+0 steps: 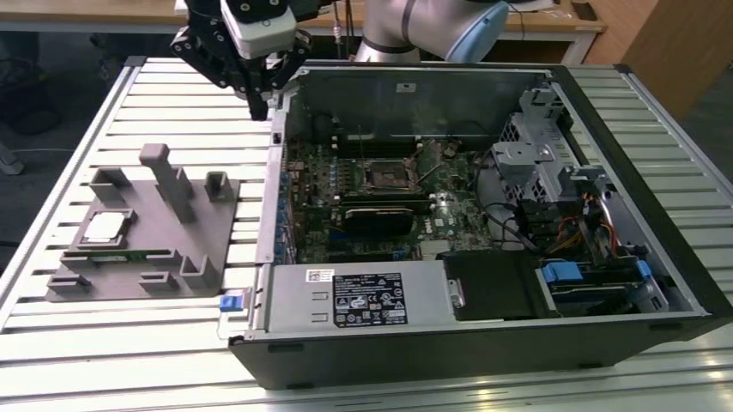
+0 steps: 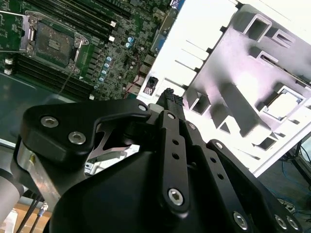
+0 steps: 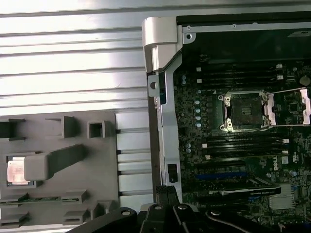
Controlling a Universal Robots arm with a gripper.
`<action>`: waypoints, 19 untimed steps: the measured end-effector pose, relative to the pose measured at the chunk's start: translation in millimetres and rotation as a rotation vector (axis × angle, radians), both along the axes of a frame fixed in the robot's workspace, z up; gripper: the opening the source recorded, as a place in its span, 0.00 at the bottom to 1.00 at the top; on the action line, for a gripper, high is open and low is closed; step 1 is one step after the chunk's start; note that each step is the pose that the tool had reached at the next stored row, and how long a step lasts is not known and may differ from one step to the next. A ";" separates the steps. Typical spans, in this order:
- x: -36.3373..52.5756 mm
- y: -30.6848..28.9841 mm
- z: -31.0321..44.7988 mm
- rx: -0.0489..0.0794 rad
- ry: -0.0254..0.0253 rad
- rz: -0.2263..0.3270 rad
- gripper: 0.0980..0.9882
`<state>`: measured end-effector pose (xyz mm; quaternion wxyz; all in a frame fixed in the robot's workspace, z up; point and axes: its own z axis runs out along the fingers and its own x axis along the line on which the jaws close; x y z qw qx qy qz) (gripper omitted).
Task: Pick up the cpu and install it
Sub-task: 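Reach for the cpu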
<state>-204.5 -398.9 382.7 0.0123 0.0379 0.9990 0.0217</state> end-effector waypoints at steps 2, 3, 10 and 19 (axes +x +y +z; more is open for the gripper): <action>-1.2 0.0 -0.3 0.000 0.0001 0.000 0.01; -1.8 0.0 -0.4 0.000 0.0002 0.000 0.01; -14.8 0.1 -1.3 0.000 0.0002 0.000 0.01; -55.4 1.9 -3.4 0.000 0.0002 0.000 0.01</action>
